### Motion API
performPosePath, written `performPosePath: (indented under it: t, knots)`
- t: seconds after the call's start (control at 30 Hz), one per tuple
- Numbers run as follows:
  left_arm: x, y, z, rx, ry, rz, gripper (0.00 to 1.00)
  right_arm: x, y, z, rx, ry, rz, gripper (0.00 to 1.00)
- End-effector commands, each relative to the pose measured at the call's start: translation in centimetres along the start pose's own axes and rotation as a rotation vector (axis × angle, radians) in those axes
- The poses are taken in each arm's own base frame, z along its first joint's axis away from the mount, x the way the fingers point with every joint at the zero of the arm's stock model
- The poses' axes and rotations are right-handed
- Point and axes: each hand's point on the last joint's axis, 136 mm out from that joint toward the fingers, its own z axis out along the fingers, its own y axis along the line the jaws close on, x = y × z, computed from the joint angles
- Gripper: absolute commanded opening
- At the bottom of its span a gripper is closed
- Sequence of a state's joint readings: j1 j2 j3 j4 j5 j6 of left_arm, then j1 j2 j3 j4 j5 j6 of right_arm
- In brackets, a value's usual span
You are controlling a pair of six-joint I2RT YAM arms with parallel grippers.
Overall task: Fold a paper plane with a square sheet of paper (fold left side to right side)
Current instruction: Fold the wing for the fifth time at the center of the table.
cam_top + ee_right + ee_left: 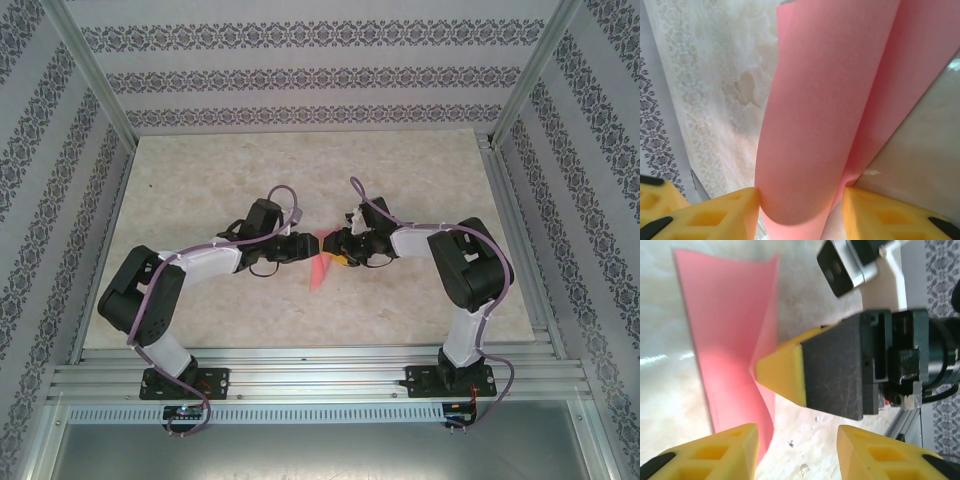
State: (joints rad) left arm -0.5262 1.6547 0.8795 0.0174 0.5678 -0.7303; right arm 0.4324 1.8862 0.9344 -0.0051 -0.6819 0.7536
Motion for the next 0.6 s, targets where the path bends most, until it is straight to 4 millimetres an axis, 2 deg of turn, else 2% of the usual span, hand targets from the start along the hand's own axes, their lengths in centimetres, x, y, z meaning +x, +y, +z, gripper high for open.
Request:
performPosePath:
  t: [0.0, 0.2, 0.37, 0.57]
  knots:
    - [-0.6, 1.6, -0.9, -0.026, -0.002, -0.016, 0.44, 0.1, -3.0, 1.2, 0.110, -0.014, -0.003, 0.48]
    - [-0.4, 1.5, 1.2, 0.052, 0.069, -0.033, 0.35, 0.1, -3.0, 1.1, 0.111, -0.017, -0.003, 0.46]
    - [0.1, 1.9, 2.6, 0.088, 0.089, -0.055, 0.35, 0.0, -2.9, 1.2, 0.103, -0.018, 0.000, 0.45]
    - [-0.7, 2.0, 3.8, 0.111, 0.086, -0.081, 0.34, 0.2, -3.0, 1.2, 0.103, -0.012, 0.000, 0.45]
